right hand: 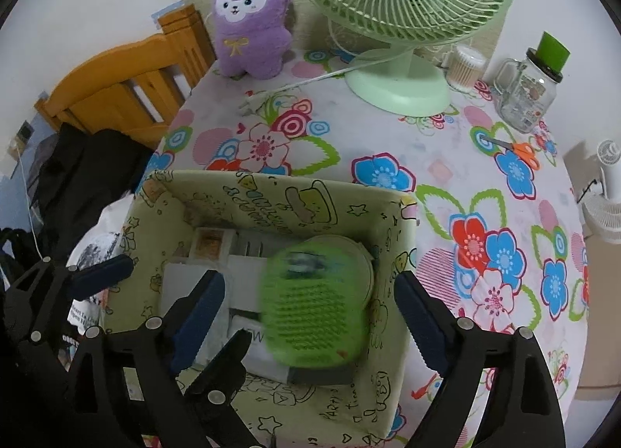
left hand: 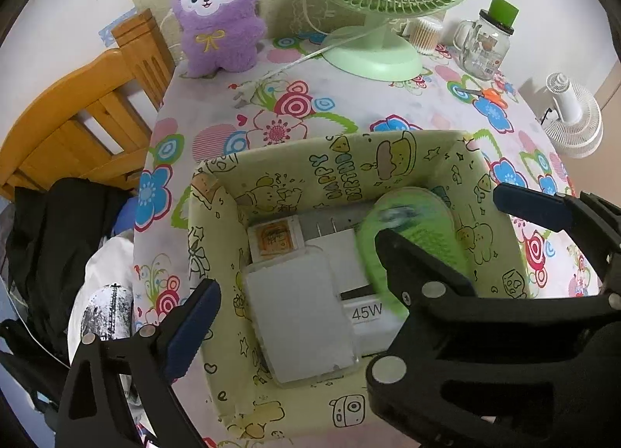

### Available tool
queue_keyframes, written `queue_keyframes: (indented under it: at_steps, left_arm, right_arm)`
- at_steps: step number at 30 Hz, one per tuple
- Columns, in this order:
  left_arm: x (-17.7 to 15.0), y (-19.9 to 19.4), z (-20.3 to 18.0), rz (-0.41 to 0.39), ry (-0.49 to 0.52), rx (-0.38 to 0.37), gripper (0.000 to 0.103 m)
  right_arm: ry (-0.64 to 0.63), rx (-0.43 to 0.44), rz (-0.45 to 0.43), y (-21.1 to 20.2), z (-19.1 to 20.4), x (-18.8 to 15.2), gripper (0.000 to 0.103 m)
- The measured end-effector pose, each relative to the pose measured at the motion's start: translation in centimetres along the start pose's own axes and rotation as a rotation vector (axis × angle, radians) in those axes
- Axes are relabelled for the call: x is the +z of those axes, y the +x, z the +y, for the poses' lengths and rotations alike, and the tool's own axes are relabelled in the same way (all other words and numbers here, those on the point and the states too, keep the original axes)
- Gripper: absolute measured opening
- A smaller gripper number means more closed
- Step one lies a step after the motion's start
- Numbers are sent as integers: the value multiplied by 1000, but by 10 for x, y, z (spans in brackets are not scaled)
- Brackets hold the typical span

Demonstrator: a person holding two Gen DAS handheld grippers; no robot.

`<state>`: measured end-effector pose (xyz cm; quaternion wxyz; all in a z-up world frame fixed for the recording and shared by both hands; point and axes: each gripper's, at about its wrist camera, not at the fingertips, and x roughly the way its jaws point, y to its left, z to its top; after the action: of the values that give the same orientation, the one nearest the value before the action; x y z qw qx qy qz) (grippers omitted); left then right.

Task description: Organize rigid objects

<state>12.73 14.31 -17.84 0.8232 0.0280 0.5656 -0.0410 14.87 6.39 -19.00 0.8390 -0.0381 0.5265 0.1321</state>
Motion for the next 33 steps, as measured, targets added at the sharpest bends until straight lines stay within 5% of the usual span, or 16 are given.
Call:
queue_keyframes:
  at_steps: [26,33]
  left_arm:
    - [-12,-39,-33,-71,56,7,100]
    - [-18,-61,-44,-106,5,20,100]
  right_arm:
    - [72,-31,-55,-58,-33,-30,96]
    - [65,-31,-79,-84,-57,-39,96]
